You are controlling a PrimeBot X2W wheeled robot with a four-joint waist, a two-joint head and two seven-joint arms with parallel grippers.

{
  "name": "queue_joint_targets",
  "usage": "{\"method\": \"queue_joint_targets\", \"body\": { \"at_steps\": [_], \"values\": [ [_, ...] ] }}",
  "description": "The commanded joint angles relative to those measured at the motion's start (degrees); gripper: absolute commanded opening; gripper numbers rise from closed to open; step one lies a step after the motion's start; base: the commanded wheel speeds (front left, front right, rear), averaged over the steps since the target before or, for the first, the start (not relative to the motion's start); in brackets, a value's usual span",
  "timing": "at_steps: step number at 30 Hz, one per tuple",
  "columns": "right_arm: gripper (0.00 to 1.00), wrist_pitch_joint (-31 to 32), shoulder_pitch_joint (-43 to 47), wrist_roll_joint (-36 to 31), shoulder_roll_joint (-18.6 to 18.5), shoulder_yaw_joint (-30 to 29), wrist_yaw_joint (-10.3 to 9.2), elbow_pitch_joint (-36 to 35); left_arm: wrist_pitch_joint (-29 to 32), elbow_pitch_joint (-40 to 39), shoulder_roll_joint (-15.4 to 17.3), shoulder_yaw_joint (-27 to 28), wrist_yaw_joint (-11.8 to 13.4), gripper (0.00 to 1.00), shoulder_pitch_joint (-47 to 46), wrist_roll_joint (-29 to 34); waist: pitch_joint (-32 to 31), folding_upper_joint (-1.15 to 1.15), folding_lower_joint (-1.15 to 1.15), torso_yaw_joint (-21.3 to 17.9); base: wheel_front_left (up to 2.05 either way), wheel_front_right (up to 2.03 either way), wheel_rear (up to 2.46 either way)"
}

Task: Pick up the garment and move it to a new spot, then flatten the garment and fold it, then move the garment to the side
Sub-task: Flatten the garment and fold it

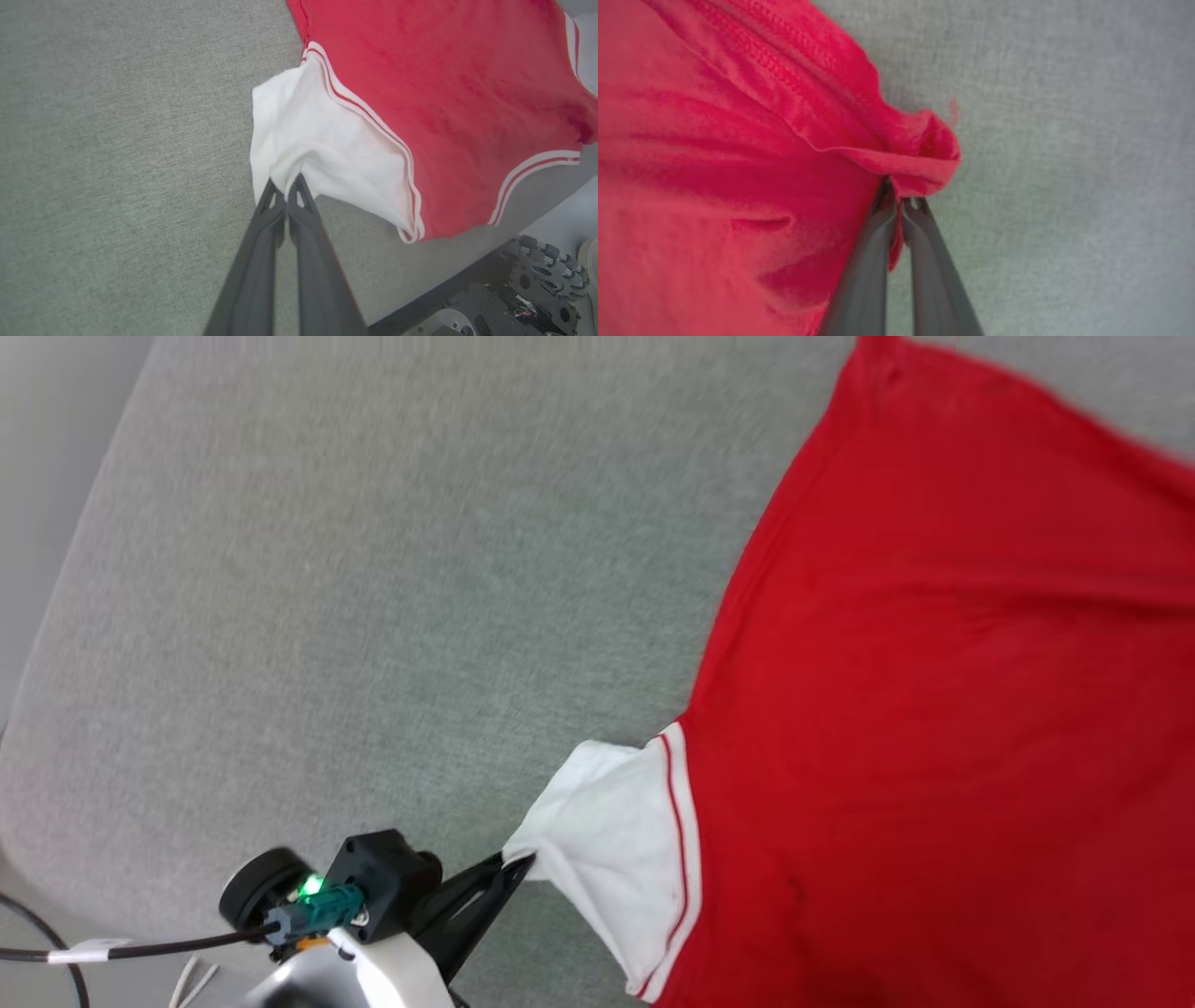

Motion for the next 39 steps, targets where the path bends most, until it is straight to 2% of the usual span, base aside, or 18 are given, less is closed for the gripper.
{"method": "queue_joint_targets", "body": {
  "at_steps": [1, 8, 14, 23, 29, 30, 31, 39],
  "values": [
    [0.0, 0.2, 4.8, 1.6, 0.4, 0.9, -0.04, -0.6, 0.2, 0.6, 0.4, 0.0, 0.5, 0.0, 1.1, -0.5, -5.6, 0.0, 0.01, -4.0, 0.0, 0.0, 0.0],
    [0.0, -0.2, 20.6, 9.1, 1.4, 2.7, -0.04, -12.5, -1.5, 3.9, 1.8, 1.3, 2.2, 0.0, 5.3, -4.1, -12.7, 0.0, 0.01, -8.9, 0.0, 0.0, 0.0],
    [0.0, -0.8, 33.3, 11.3, 1.3, 1.2, -0.04, -20.3, -3.0, 5.9, 1.9, 1.7, 2.9, 0.0, 8.0, -5.9, -17.1, 0.0, 0.01, -12.2, 0.0, 0.0, 0.0],
    [0.0, -2.6, 48.0, 12.9, 5.6, -3.5, -0.04, -24.9, -4.8, 8.0, 0.0, 1.1, 3.2, 0.0, 10.1, -7.1, -20.6, 0.0, 0.01, -14.7, 0.0, 0.0, 0.0],
    [0.0, -4.3, 52.2, 12.5, 7.7, -3.8, -0.04, -25.5, -5.3, 9.0, -0.9, 0.7, 2.8, 0.0, 9.9, -7.1, -21.0, 0.0, 0.01, -15.1, 0.0, 0.0, 0.0],
    [0.28, -4.6, 51.9, 12.8, 7.9, -3.7, -0.03, -25.7, -5.2, 9.0, -1.0, 0.6, 2.8, 0.0, 9.8, -7.0, -21.0, 0.0, 0.01, -15.0, 0.0, 0.0, 0.0],
    [0.98, -5.1, 51.3, 13.1, 7.9, -3.7, -0.03, -25.9, -5.2, 9.1, -1.2, 0.5, 2.6, 0.0, 9.6, -6.9, -20.9, 0.0, 0.01, -15.0, 0.0, 0.0, 0.0],
    [1.0, -4.3, 46.1, 15.8, 5.5, -3.1, -0.03, -29.8, -4.9, 8.6, -0.8, 0.3, 2.2, 0.0, 8.4, -6.2, -19.9, 0.0, 0.01, -13.3, 0.0, 0.0, 0.0]
  ]
}}
